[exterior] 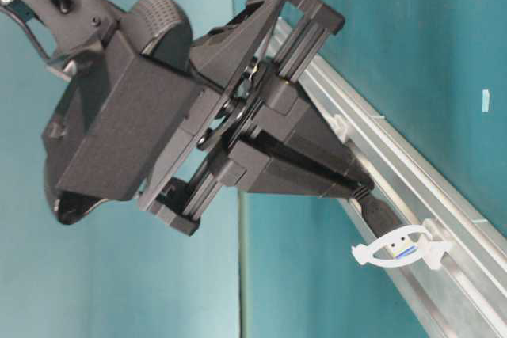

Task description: Pass the USB cable through three rings with both arms.

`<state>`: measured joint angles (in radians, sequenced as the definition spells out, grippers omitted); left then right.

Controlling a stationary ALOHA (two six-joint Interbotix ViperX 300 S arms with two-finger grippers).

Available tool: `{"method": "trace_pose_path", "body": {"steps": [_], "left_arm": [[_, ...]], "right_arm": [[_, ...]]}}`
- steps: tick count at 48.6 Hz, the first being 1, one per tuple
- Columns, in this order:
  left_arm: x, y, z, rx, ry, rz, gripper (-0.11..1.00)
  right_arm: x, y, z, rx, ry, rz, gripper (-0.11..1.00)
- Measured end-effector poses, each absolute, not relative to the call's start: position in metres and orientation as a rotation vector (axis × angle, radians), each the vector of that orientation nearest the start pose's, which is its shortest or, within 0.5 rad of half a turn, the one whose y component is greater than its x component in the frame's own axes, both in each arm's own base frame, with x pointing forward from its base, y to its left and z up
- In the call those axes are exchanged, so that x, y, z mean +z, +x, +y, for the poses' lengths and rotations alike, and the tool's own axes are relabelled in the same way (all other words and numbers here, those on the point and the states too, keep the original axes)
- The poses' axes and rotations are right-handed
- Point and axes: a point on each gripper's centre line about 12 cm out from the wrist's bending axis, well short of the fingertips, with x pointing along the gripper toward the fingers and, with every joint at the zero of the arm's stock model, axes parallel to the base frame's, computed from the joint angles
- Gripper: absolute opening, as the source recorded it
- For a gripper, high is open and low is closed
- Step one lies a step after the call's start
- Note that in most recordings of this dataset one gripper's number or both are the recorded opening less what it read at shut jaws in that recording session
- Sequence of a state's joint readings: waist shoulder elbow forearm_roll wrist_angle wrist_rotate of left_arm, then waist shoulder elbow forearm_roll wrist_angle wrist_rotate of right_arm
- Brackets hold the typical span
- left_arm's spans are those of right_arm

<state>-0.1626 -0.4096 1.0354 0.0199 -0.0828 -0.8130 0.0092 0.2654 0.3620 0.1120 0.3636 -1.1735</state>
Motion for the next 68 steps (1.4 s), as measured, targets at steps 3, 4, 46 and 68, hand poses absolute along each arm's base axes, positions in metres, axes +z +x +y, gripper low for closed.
{"method": "trace_pose_path", "body": {"steps": [3,4,46,68], "left_arm": [[0.189,0.276,-0.045,0.063,-0.728,0.575,0.96],[0.189,0.276,-0.045,0.064,-0.728,0.576,0.96],[0.189,0.276,-0.048,0.054,-0.729,0.575,0.95],[0.175,0.290,-0.051,0.054,-0.767,0.561,0.95]], "right_arm": [[0.125,0.444,0.009,0.568,-0.962,0.865,0.07],[0.126,0.444,0.010,0.568,-0.962,0.864,0.07],[0.129,0.463,0.038,0.556,-0.919,0.794,0.07],[0.129,0.463,0.038,0.540,-0.857,0.796,0.07]]}}
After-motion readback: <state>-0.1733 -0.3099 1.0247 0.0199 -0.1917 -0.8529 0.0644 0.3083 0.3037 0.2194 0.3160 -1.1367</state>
